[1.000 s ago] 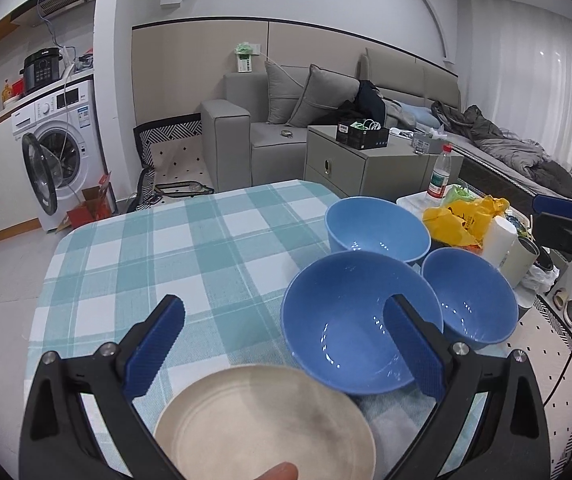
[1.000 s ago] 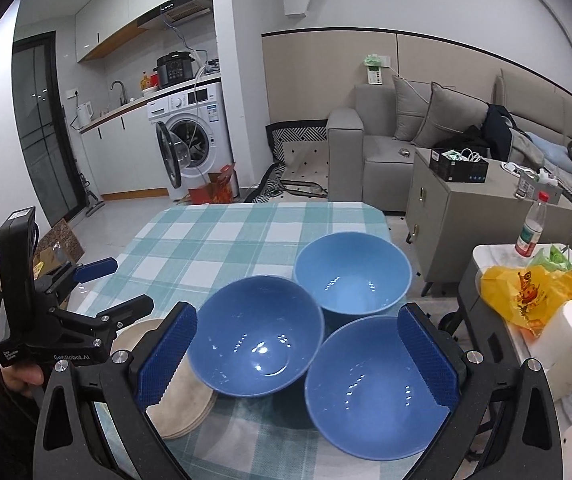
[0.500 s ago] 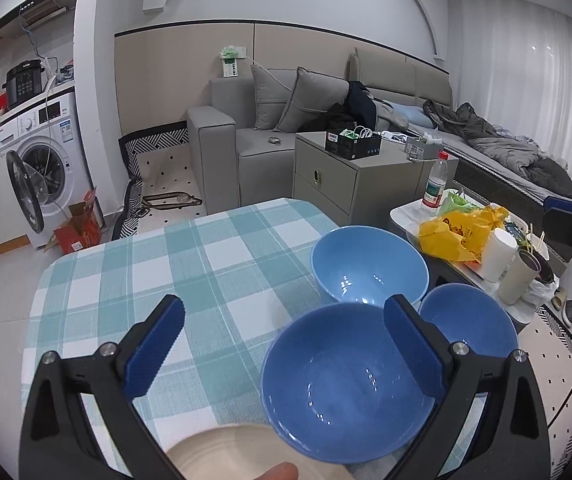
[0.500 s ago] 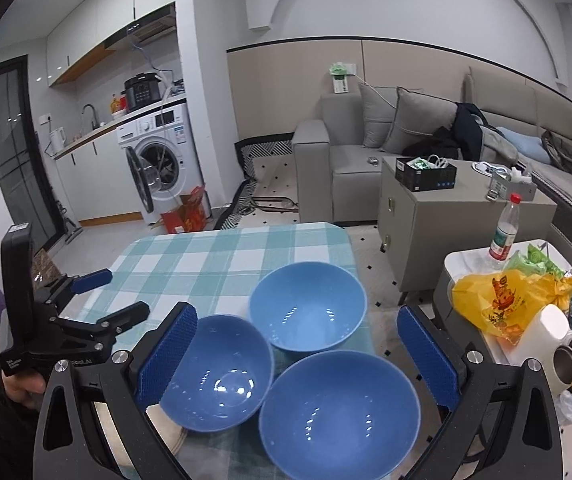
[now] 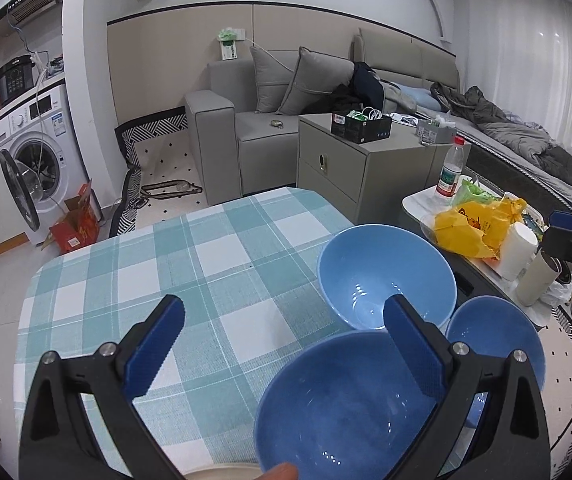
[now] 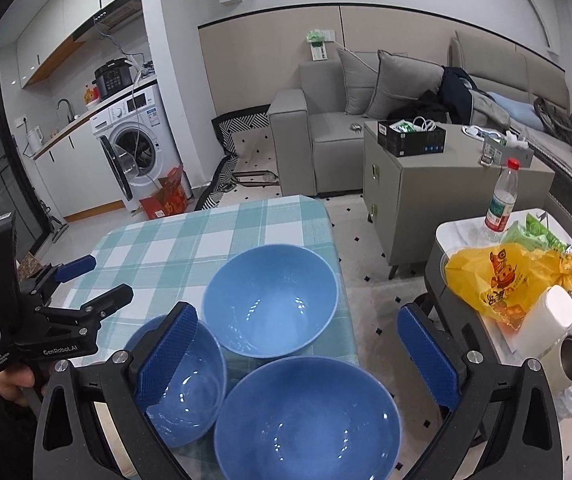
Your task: Organize plates and bowls
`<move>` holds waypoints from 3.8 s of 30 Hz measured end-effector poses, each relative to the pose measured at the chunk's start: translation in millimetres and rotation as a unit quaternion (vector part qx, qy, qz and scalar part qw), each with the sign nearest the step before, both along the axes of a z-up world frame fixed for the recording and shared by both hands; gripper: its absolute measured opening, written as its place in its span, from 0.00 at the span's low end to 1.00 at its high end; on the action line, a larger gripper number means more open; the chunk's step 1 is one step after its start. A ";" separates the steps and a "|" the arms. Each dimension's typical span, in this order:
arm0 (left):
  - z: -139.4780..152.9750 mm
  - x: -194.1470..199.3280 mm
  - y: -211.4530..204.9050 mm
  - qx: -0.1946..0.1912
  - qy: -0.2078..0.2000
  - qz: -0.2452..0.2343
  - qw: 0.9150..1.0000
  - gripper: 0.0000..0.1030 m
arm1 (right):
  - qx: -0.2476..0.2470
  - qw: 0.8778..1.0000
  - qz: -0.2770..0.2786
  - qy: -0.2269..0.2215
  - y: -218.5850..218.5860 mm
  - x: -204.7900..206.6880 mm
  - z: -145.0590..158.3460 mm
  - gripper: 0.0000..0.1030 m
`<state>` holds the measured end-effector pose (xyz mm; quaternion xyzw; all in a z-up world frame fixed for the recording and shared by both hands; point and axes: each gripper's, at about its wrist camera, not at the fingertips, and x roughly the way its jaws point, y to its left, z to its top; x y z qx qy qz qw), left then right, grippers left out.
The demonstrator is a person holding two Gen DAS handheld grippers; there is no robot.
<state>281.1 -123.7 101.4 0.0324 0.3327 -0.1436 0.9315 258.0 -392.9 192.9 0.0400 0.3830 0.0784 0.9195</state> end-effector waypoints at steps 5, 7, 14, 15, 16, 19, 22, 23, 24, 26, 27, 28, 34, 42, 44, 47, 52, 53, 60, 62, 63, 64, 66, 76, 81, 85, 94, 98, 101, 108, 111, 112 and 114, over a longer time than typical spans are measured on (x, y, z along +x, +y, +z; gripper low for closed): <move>-8.5 13.9 -4.7 0.002 0.017 -0.008 1.000 0.98 | 0.003 1.000 -0.010 0.016 -5.1 16.3 -12.8 0.99; -9.7 17.2 -5.5 0.006 0.023 -0.012 1.000 0.98 | 0.002 1.000 -0.012 0.016 -7.0 20.4 -15.2 0.99; 4.9 33.2 -7.0 0.009 0.018 -0.010 1.000 0.98 | -0.008 1.000 -0.016 0.004 -16.5 32.6 -3.8 0.99; 5.6 34.9 -7.2 0.007 0.019 -0.010 1.000 0.98 | -0.007 1.000 -0.015 0.005 -18.9 35.4 -2.5 0.99; 5.7 36.9 -8.5 0.006 0.022 -0.009 1.000 0.98 | -0.009 1.000 -0.014 0.006 -20.4 37.6 -2.2 0.99; 4.0 42.5 -11.2 0.003 0.026 -0.010 1.000 0.98 | -0.010 1.000 -0.012 0.020 -24.4 46.6 -7.6 0.99; -1.0 49.6 -15.4 0.002 0.033 -0.009 0.999 0.98 | -0.009 0.999 -0.010 0.037 -28.1 55.1 -19.0 0.99; -3.1 52.3 -16.6 0.003 0.038 -0.008 0.999 0.98 | -0.011 0.999 -0.011 0.040 -28.4 56.9 -22.7 0.99; -6.0 54.9 -18.0 0.003 0.042 -0.009 0.999 0.98 | -0.010 0.999 -0.011 0.045 -29.2 59.8 -27.5 0.99; -10.6 59.3 -20.7 0.002 0.048 -0.012 0.999 0.98 | -0.006 0.999 -0.010 0.052 -30.4 63.9 -34.9 0.99; -12.9 61.3 -22.0 0.003 0.051 -0.013 0.999 0.98 | -0.005 0.998 -0.011 0.056 -31.1 66.5 -39.3 0.99; -16.0 63.7 -23.2 0.003 0.055 -0.015 0.998 0.98 | -0.002 0.998 -0.010 0.059 -31.4 68.6 -42.7 0.99; -28.8 72.7 -31.8 0.011 0.070 -0.027 0.997 0.98 | 0.005 0.997 -0.003 0.077 -31.3 81.4 -63.6 0.98; -44.7 77.8 -49.0 0.040 0.089 -0.053 0.994 0.93 | 0.007 0.994 0.010 0.108 -22.4 94.4 -94.2 0.83; -47.5 78.1 -50.9 0.036 0.095 -0.056 0.993 0.87 | 0.007 0.993 0.013 0.114 -20.5 96.0 -100.1 0.79; -49.7 78.3 -53.4 0.035 0.095 -0.062 0.993 0.77 | 0.010 0.992 0.017 0.122 -19.4 96.8 -107.4 0.78; -56.2 78.9 -59.1 0.044 0.104 -0.074 0.991 0.58 | 0.018 0.990 0.023 0.136 -18.6 101.7 -117.7 0.68; -58.1 79.6 -59.6 0.044 0.106 -0.075 0.991 0.58 | 0.018 0.990 0.026 0.140 -17.6 102.7 -120.2 0.65; -68.0 83.4 -58.4 0.037 0.128 -0.071 0.989 0.46 | 0.016 0.988 0.037 0.149 -9.5 104.4 -129.2 0.54; -69.9 83.9 -58.0 0.036 0.133 -0.071 0.988 0.43 | 0.014 0.988 0.038 0.152 -8.1 104.8 -131.0 0.46; -71.0 84.3 -58.4 0.036 0.137 -0.073 0.987 0.42 | 0.012 0.987 0.037 0.154 -7.1 105.4 -132.3 0.41; -71.9 84.4 -58.6 0.037 0.138 -0.073 0.987 0.40 | 0.012 0.987 0.038 0.156 -7.2 105.7 -132.7 0.39; -73.5 84.7 -59.3 0.038 0.140 -0.075 0.987 0.36 | 0.014 0.987 0.039 0.156 -6.4 106.2 -133.5 0.39; -77.4 84.5 -64.0 0.039 0.144 -0.086 0.985 0.19 | 0.003 0.987 0.036 0.156 -5.5 108.5 -136.9 0.26; -77.3 85.8 -64.4 0.035 0.147 -0.088 0.985 0.17 | -0.006 0.987 0.031 0.155 -3.0 108.2 -138.3 0.19; -77.5 85.7 -64.6 0.034 0.146 -0.087 0.985 0.16 | -0.008 0.988 0.032 0.152 -3.0 107.6 -138.5 0.19; -77.9 85.6 -65.4 0.033 0.142 -0.085 0.986 0.16 | -0.023 0.989 0.027 0.141 -0.7 105.8 -136.7 0.18; -76.4 85.8 -65.2 0.029 0.138 -0.085 0.986 0.16 | -0.025 0.990 0.026 0.138 -1.6 106.8 -134.5 0.18; -73.7 86.0 -65.4 0.026 0.133 -0.083 0.987 0.16 | -0.025 0.990 0.024 0.135 -2.1 107.4 -132.0 0.18; -66.3 87.9 -65.3 0.018 0.118 -0.076 0.990 0.16 | -0.024 0.992 0.019 0.124 -3.1 107.7 -123.7 0.18; -63.1 88.0 -64.6 0.014 0.114 -0.073 0.991 0.16 | -0.025 0.993 0.019 0.118 -3.0 107.6 -119.1 0.18; -61.6 87.6 -64.2 0.011 0.111 -0.073 0.991 0.16 | -0.025 0.993 0.019 0.117 -3.3 107.4 -117.8 0.18; -58.7 86.3 -64.0 0.008 0.107 -0.073 0.992 0.16 | -0.025 0.993 0.018 0.113 -3.8 106.9 -115.1 0.18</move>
